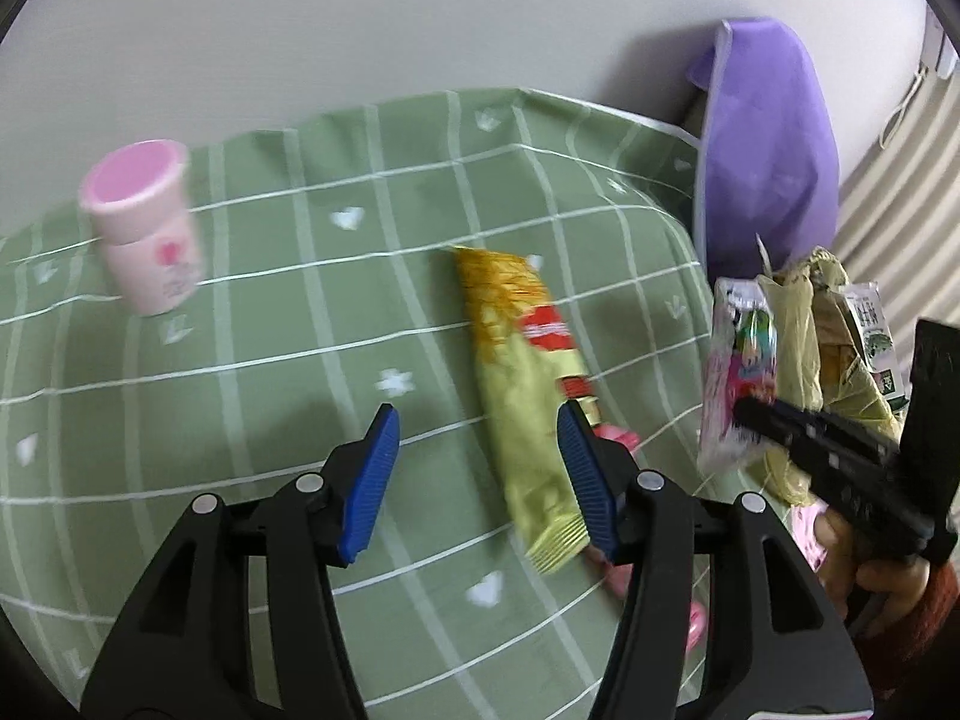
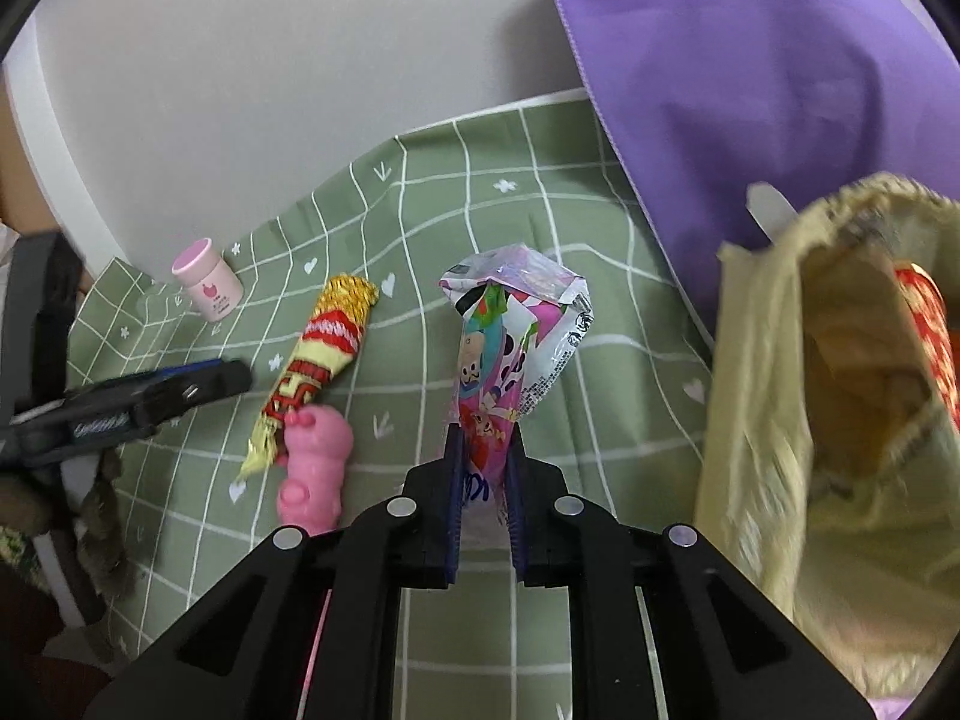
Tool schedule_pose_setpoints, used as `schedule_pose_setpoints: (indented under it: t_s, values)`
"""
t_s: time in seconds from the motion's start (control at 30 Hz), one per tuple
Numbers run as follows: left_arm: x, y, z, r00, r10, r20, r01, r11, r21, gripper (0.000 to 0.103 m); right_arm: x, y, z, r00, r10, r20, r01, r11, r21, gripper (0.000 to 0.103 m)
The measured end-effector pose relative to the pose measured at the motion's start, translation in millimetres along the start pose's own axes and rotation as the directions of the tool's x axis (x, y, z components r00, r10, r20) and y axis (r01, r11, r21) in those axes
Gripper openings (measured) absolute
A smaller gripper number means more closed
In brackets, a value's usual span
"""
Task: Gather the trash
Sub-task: 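Grasp the cartoon candy packet with right gripper while left grasps the yellow wafer stick, then carry the wafer stick and candy packet over the yellow trash bag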
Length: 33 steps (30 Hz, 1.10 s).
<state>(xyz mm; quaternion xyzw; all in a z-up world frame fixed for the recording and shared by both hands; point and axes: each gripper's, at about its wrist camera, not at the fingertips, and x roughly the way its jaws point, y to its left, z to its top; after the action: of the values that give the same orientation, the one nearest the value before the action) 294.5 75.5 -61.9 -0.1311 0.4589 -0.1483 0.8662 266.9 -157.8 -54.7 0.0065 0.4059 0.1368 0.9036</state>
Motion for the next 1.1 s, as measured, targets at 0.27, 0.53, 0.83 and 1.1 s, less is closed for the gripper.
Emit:
schedule_pose_setpoints:
  t_s: [0.27, 0.53, 0.83, 1.1]
  values:
    - [36.6, -18.5, 11.0, 0.994, 0.023, -0.104, -0.025, 0.999, -0.02, 0.043, -12.1, -10.2, -16.6, 1.0, -0.005, -0.007, 0.005, 1.0, 0.021, 0.014]
    - [21.6, -17.6, 7.1, 0.997, 0.002, -0.074, -0.003, 1.0, -0.016, 0.028, -16.4, -10.3, -18.5, 1.0, 0.004, -0.003, -0.004, 1.0, 0.027, 0.014]
    - [-10.7, -10.4, 0.7, 0.999, 0.032, -0.014, -0.032, 0.999, -0.005, 0.028, -19.8, 5.4, -18.6, 1.0, 0.023, 0.01, -0.023, 1.0, -0.004, 0.014]
    - [-30.9, -9.5, 1.3, 0.999, 0.035, 0.02, -0.035, 0.999, 0.028, 0.028, -25.9, 6.4, -15.6, 0.999, 0.014, 0.029, -0.014, 1.0, 0.0, 0.014]
